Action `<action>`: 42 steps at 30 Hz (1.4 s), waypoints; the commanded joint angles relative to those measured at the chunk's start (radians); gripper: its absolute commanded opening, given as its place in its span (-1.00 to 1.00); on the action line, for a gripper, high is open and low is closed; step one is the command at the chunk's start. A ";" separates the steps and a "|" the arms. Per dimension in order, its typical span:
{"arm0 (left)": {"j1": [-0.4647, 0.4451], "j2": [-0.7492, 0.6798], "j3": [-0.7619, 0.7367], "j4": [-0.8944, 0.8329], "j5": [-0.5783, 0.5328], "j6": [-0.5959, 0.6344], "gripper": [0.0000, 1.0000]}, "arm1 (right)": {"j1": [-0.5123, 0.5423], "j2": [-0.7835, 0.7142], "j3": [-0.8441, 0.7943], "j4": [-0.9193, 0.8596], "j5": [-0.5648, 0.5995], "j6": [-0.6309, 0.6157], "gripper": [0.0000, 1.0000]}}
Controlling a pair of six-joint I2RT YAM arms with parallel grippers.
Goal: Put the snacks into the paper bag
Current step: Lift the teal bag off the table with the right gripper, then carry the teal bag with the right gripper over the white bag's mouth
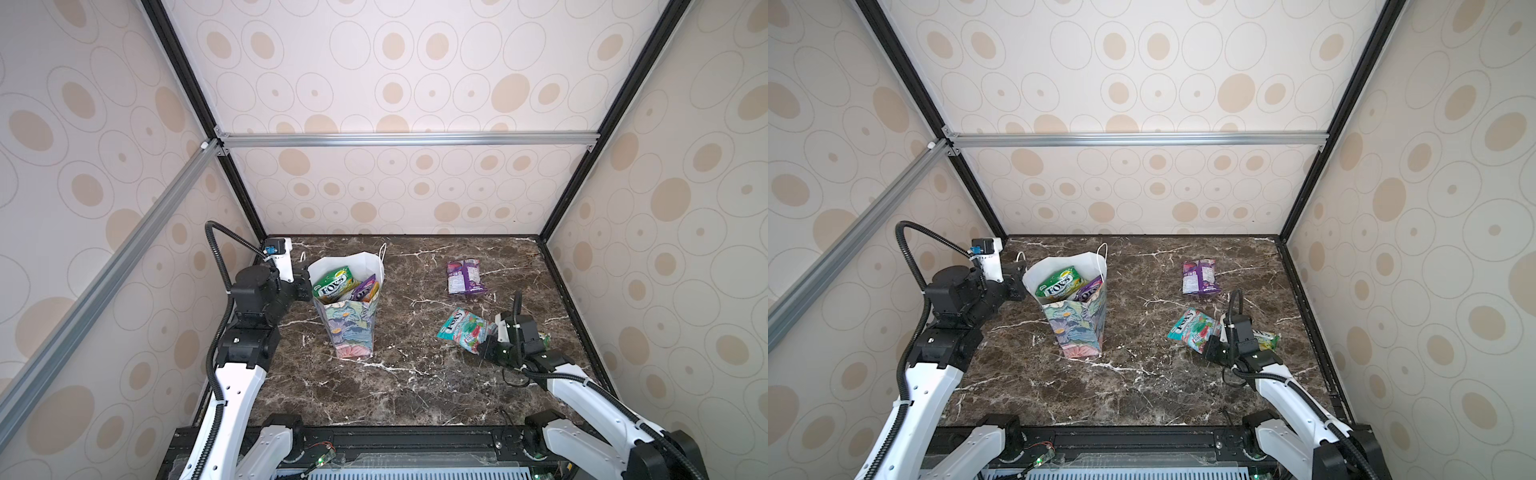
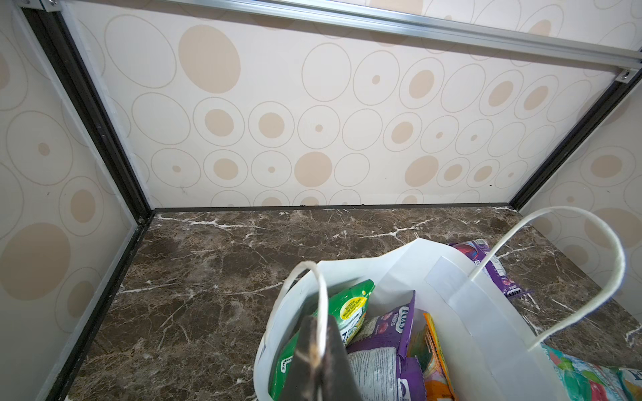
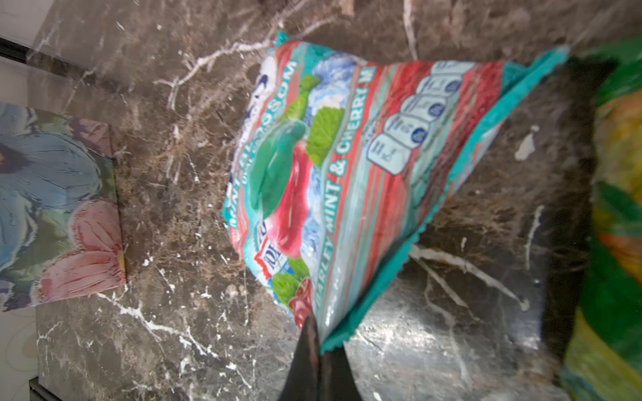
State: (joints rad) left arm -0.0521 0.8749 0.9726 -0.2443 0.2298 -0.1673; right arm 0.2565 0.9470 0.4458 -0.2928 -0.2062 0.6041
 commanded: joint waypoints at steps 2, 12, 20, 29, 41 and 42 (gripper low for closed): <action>0.004 -0.015 0.012 0.023 0.007 -0.002 -0.91 | -0.001 -0.042 0.056 -0.061 0.031 -0.042 -1.00; 0.004 -0.017 0.011 0.021 0.001 0.000 -0.90 | 0.000 -0.034 0.136 -0.069 -0.009 -0.064 -1.00; 0.004 -0.018 0.009 0.025 0.003 -0.003 -0.92 | 0.038 -0.027 0.245 -0.113 -0.035 -0.127 -1.00; 0.005 -0.019 0.011 0.020 -0.003 -0.001 -0.92 | 0.155 -0.024 0.443 -0.197 -0.012 -0.205 -1.00; 0.004 -0.024 0.010 0.025 -0.003 0.000 -0.91 | 0.391 0.113 0.820 -0.278 -0.001 -0.346 -1.00; 0.005 -0.024 0.009 0.024 -0.004 0.000 -0.91 | 0.407 0.126 0.846 -0.275 -0.001 -0.358 -1.00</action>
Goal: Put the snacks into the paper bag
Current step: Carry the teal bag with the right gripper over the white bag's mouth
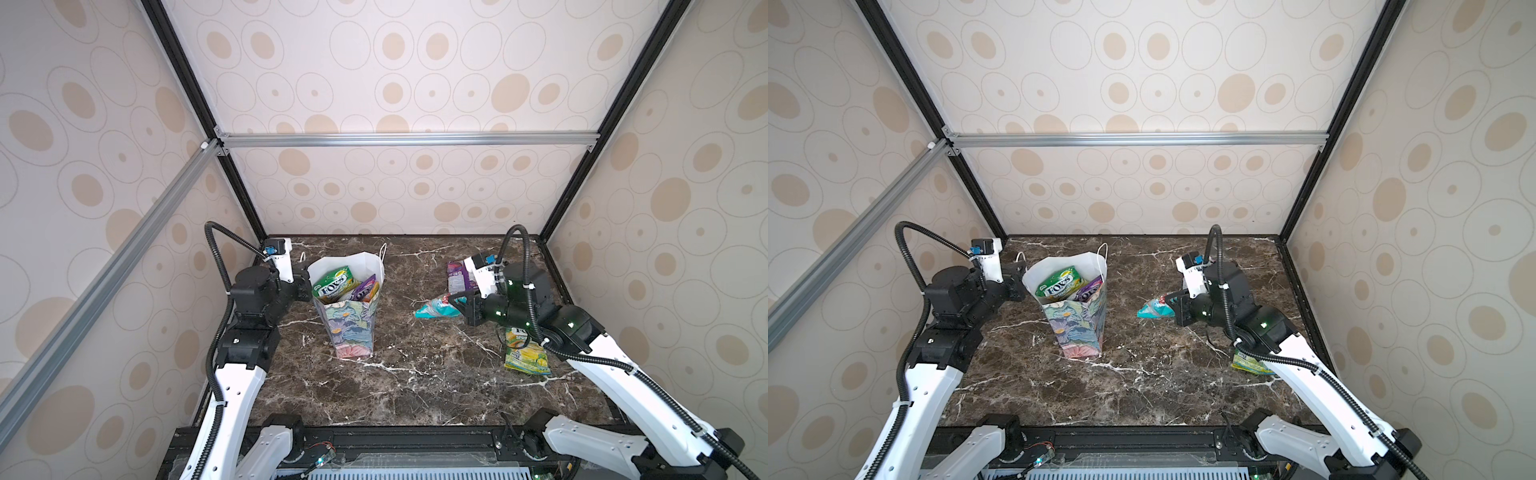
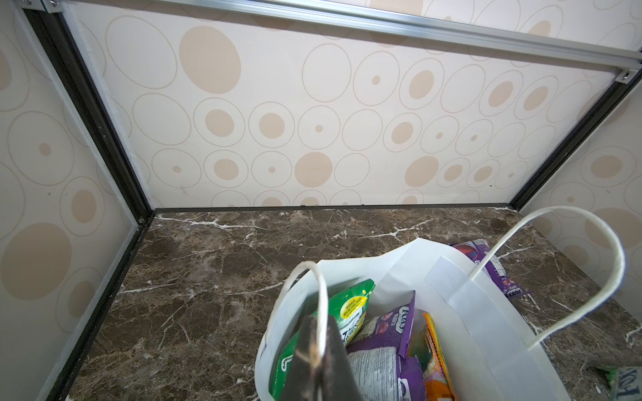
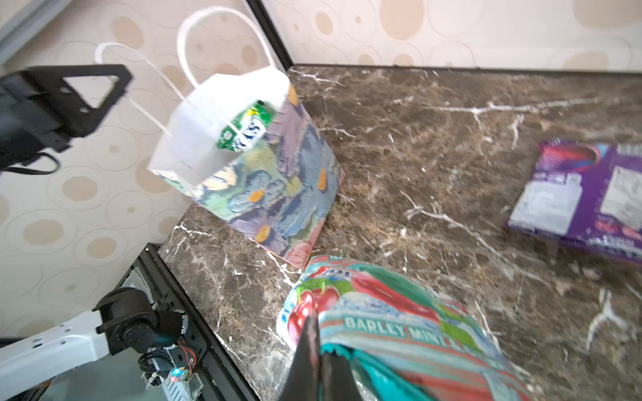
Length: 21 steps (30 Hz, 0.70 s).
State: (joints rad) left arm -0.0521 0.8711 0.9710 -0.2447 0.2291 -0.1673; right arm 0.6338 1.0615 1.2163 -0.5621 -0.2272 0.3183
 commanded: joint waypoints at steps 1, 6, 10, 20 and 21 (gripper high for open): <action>0.004 -0.020 0.011 0.025 -0.004 0.000 -0.91 | 0.043 0.026 0.107 0.000 0.013 -0.082 -1.00; 0.004 -0.024 0.010 0.025 -0.004 0.000 -0.90 | 0.113 0.114 0.281 -0.024 0.000 -0.155 -1.00; 0.005 -0.020 0.011 0.025 0.004 -0.001 -0.91 | 0.164 0.186 0.430 -0.038 -0.008 -0.202 -1.00; 0.004 -0.022 0.011 0.024 -0.001 -0.001 -0.90 | 0.309 0.447 0.876 -0.163 0.066 -0.301 -1.00; 0.005 -0.023 0.011 0.024 -0.001 0.000 -0.90 | 0.318 0.473 0.910 -0.172 0.062 -0.306 -1.00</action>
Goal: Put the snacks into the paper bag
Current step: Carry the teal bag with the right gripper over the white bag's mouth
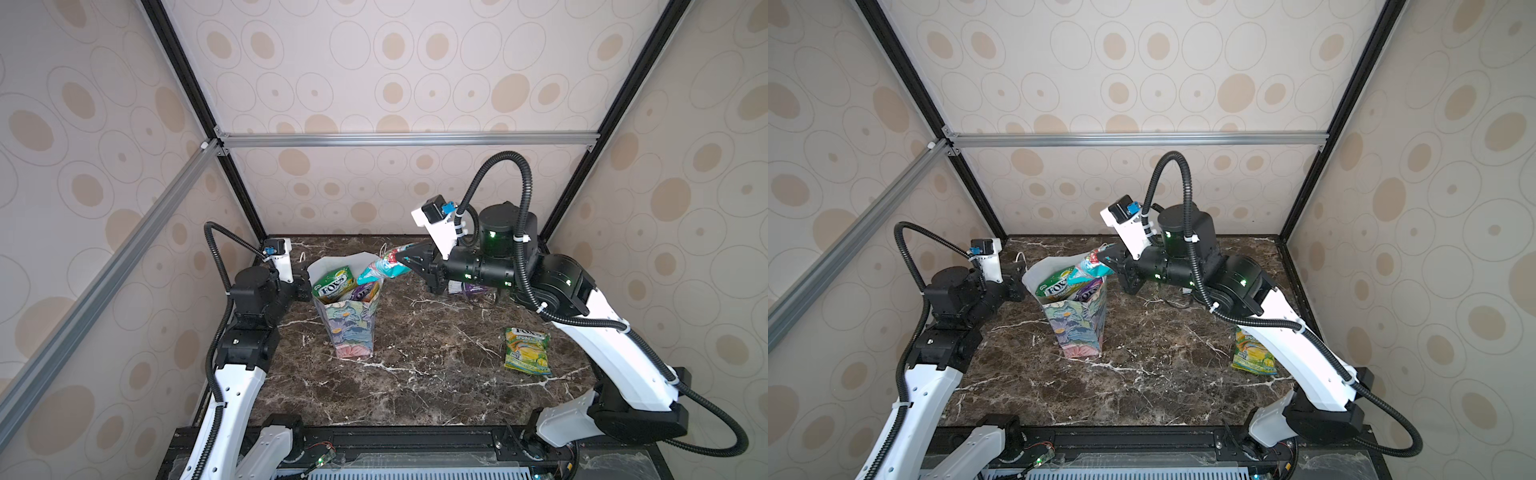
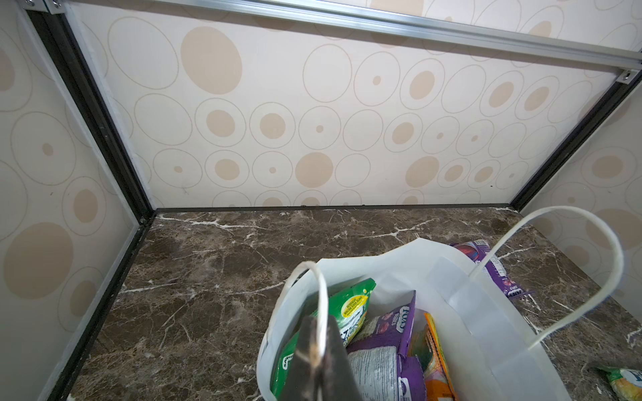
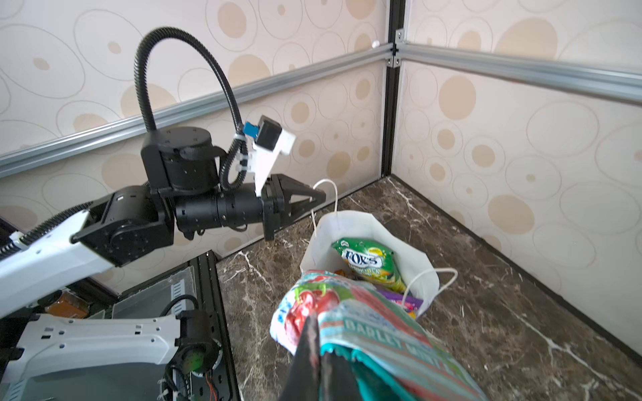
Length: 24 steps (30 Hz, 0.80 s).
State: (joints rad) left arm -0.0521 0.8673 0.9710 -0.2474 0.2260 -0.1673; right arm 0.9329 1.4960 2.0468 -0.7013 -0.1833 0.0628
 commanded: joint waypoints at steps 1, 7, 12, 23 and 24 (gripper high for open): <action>0.004 -0.021 0.012 0.026 0.001 0.001 -0.90 | 0.030 0.061 0.107 -0.033 0.010 -0.058 -1.00; 0.004 -0.023 0.012 0.028 0.007 0.000 -0.90 | 0.073 0.163 0.233 -0.067 0.006 -0.083 -1.00; 0.004 -0.027 0.012 0.026 0.000 0.001 -0.90 | 0.100 0.226 0.321 -0.086 0.005 -0.089 -1.00; 0.005 -0.026 0.011 0.026 -0.003 0.002 -0.90 | 0.112 0.365 0.408 -0.125 0.084 -0.095 -1.00; 0.005 -0.025 0.011 0.027 -0.002 0.002 -0.90 | 0.112 0.379 0.410 -0.127 0.082 -0.094 -1.00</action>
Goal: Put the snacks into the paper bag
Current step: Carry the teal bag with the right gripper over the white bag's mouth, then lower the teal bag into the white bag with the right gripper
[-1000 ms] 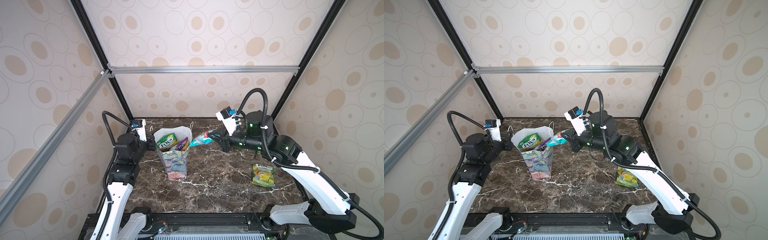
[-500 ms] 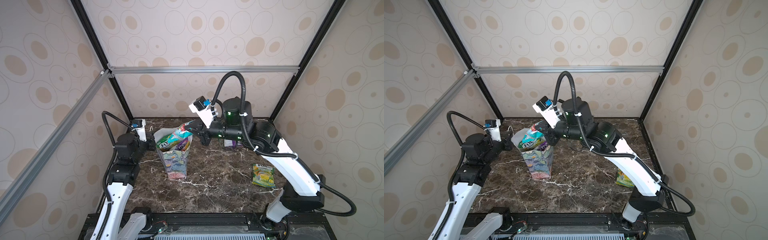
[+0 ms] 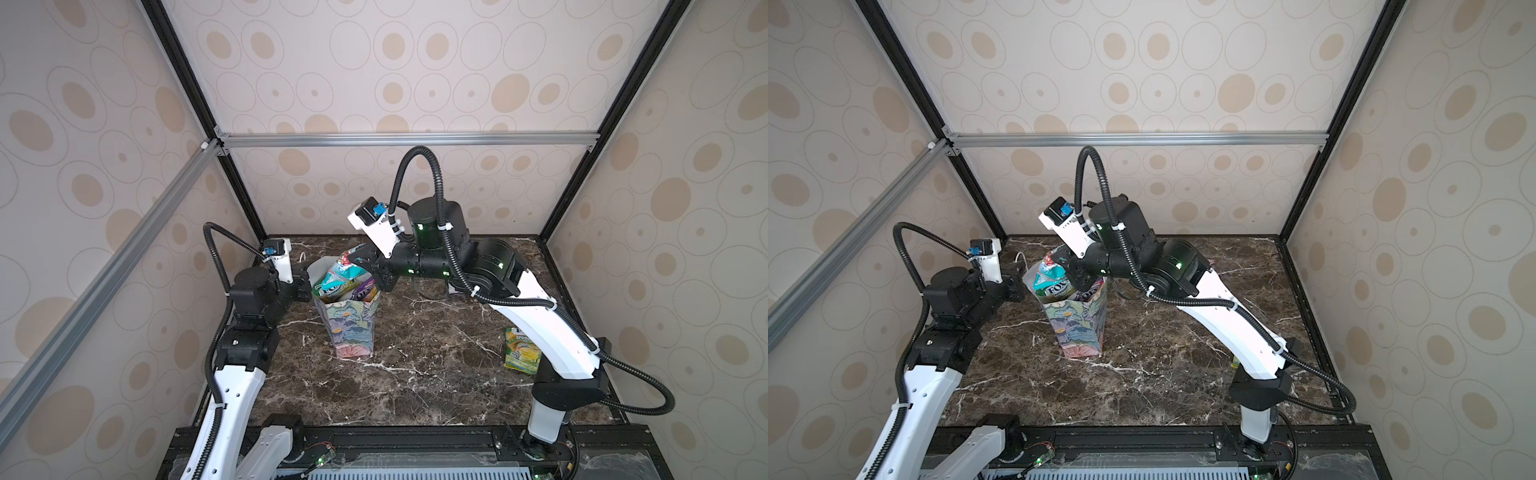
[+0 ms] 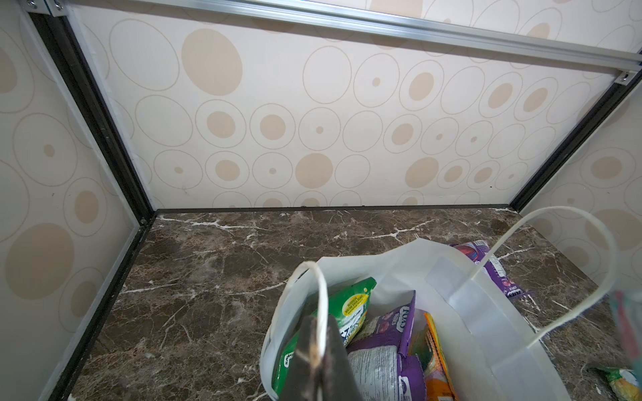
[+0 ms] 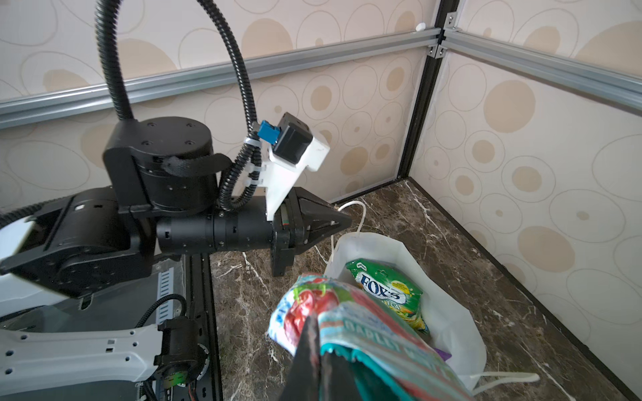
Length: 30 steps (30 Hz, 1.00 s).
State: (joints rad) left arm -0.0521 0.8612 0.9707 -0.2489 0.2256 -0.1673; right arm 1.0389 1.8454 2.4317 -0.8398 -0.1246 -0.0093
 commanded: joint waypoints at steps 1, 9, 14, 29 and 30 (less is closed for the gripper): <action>0.005 -0.018 0.012 0.028 -0.002 0.002 -0.90 | 0.007 0.043 0.029 0.009 0.024 -0.021 -1.00; 0.004 -0.018 0.011 0.028 -0.005 0.002 -0.90 | 0.006 0.118 0.040 -0.041 0.097 -0.008 -1.00; 0.005 -0.019 0.013 0.028 0.001 0.002 -0.90 | 0.005 0.123 0.021 -0.068 0.147 0.007 -1.00; 0.004 -0.021 0.011 0.030 0.001 0.000 -0.90 | 0.006 0.230 0.088 -0.183 0.160 0.053 -1.00; 0.005 -0.019 0.011 0.030 0.001 0.001 -0.90 | 0.006 0.242 0.091 -0.182 0.158 0.054 -1.00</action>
State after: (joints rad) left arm -0.0521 0.8608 0.9707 -0.2489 0.2256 -0.1677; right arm 1.0397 2.0548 2.4920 -1.0100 0.0334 0.0376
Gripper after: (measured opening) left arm 0.053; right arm 0.042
